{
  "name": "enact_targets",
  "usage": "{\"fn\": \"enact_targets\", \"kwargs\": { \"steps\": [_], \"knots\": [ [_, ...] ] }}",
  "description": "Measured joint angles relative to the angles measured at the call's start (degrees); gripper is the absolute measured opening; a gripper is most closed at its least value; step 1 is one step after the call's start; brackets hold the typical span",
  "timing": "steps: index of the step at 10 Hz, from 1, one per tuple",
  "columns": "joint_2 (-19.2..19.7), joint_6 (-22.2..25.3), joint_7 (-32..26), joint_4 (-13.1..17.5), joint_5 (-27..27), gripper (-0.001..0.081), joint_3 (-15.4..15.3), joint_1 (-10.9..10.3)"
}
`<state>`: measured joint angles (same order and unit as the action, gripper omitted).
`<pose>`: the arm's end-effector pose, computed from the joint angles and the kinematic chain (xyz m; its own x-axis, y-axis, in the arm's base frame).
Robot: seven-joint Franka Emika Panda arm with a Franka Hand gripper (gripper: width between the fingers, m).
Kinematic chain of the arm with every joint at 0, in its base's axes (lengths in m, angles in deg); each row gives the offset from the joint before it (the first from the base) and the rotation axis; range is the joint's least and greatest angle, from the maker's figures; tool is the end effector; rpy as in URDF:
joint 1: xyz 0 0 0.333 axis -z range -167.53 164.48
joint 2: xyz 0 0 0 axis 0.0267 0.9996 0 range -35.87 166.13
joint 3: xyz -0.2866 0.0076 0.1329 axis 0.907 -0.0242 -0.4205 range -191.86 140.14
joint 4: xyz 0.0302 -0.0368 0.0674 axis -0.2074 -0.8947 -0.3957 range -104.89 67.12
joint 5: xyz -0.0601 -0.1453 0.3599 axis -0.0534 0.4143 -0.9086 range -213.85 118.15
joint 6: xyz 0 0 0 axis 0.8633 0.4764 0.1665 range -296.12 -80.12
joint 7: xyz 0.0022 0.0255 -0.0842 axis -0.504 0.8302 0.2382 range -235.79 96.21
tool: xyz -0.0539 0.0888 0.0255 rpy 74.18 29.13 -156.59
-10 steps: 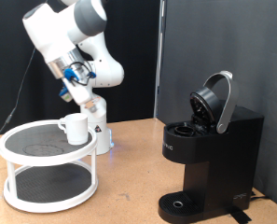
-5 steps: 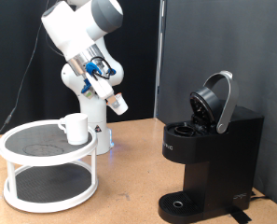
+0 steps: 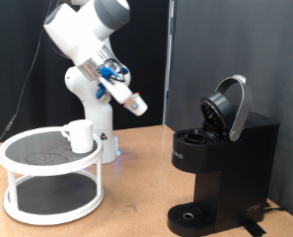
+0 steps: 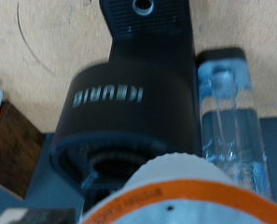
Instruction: Make a cup of coffee with the keurig machine
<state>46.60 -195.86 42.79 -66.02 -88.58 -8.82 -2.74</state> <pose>0.4359 -0.0867 0.4450 -0.7788 -0.3601 -0.5136 -0.5950 0.6832 0.4233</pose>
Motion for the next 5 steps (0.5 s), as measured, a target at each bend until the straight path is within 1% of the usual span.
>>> {"fn": "enact_targets", "kwargs": {
  "steps": [3, 5],
  "knots": [
    [1.6, -0.6, 2.1, 3.0, -3.3, 0.0367, -2.8, -2.0],
    [2.4, -1.3, 3.7, 4.7, -4.5, 0.0367, -4.7, -2.8]
  ]
}}
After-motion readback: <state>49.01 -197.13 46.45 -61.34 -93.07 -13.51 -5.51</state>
